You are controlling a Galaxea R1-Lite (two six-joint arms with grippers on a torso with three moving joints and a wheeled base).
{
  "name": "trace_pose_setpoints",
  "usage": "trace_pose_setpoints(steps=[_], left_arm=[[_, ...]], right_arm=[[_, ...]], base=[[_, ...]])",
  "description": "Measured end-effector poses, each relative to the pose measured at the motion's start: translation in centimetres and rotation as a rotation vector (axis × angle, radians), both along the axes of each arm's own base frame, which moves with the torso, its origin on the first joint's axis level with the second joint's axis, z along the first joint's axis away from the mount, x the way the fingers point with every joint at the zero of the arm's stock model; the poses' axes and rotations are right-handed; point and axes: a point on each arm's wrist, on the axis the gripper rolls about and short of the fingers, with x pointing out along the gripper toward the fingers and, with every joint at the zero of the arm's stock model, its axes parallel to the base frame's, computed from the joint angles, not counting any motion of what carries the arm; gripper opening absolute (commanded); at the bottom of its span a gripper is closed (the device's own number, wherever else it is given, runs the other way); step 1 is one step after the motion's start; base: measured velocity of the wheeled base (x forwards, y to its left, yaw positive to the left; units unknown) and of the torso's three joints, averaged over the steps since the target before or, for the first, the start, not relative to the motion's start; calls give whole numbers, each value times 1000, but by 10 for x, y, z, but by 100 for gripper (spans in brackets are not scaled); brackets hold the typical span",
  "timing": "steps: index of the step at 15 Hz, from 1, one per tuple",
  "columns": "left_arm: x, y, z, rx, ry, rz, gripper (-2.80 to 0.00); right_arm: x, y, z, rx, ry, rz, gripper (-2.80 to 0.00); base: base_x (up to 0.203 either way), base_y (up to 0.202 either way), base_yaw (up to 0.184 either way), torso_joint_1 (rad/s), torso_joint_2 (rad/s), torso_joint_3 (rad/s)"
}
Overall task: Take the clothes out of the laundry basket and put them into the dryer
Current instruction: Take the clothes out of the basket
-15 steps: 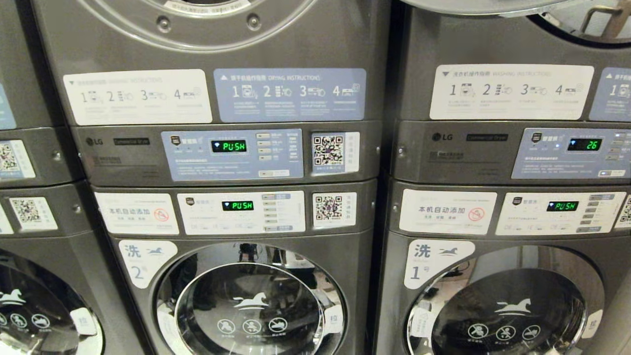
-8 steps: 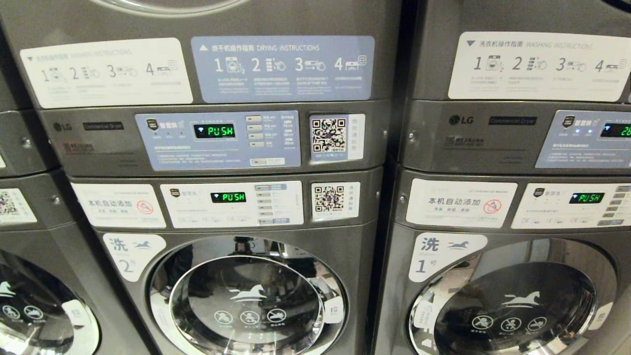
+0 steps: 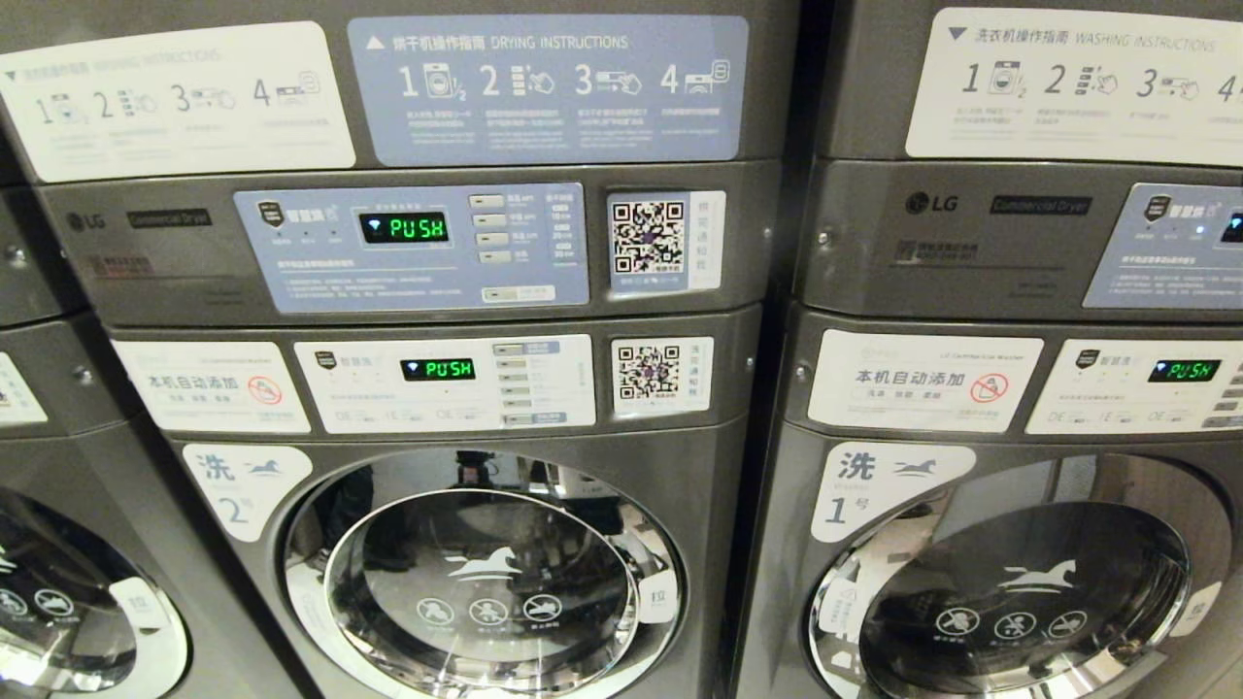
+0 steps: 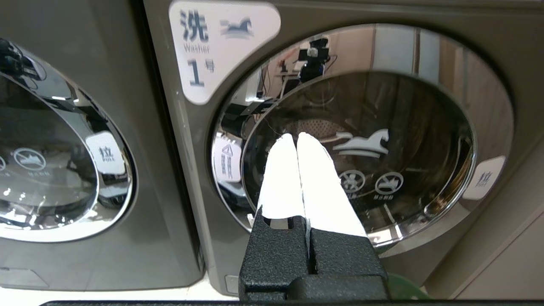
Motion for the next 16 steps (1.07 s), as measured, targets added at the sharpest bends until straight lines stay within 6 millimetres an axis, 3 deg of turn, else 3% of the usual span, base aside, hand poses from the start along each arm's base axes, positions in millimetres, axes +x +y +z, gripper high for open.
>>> trace_pose_setpoints(steps=[12, 16], left_arm=[[0, 0, 0, 3, 0, 0, -280], [0, 0, 0, 3, -1, 0, -280]], right_arm=[[0, 0, 0, 1, 0, -1, -280], [0, 0, 0, 2, 0, -2, -280]], base=[[0, 0, 0, -113, 469, 350], [0, 0, 0, 0, 49, 30]])
